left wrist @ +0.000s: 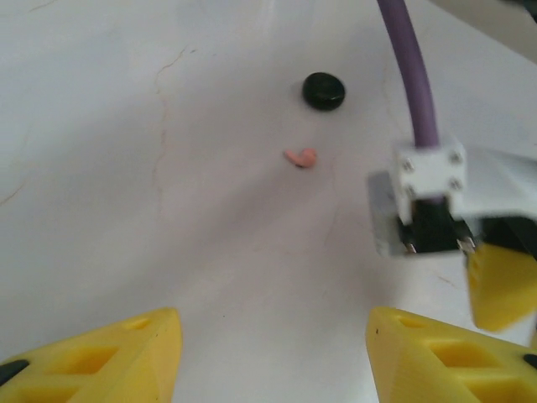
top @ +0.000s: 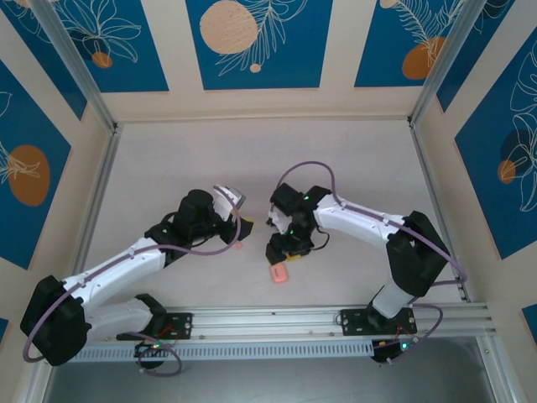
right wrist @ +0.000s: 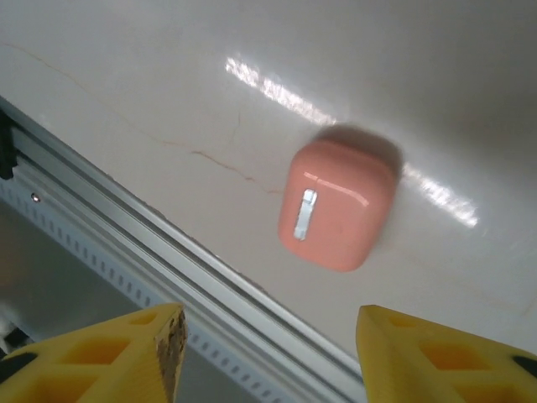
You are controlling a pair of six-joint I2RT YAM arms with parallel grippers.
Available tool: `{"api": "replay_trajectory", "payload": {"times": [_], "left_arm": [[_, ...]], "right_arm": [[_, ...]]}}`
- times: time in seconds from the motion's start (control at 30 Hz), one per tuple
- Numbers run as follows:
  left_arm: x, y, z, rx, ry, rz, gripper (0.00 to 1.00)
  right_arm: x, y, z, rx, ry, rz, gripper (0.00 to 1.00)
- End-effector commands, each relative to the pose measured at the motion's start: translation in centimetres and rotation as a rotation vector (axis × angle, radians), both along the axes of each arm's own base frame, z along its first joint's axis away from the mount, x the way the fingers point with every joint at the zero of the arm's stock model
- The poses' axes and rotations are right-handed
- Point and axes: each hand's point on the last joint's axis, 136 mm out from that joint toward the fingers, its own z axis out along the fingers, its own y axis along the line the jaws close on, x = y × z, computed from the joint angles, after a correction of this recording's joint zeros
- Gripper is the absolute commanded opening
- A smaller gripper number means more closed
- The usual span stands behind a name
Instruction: Insert the wireless bluetooth earbuds into the charging case
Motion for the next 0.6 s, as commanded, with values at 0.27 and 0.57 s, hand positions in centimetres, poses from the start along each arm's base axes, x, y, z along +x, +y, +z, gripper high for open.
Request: {"api": "replay_trajectory", "payload": {"times": [0.27, 0.57], "left_arm": [[0.0, 2.3, -0.6, 0.043, 0.017, 0.114, 0.59], [0.0, 2.3, -0.7, 0.047, 0.016, 0.109, 0.6]], "right_arm": [[-1.8, -0.7, -5.6, -0.246, 0.077, -0.129, 0.61], [-1.3, 0.1, -7.0, -0.248, 0.046, -0.114, 0.57]]}}
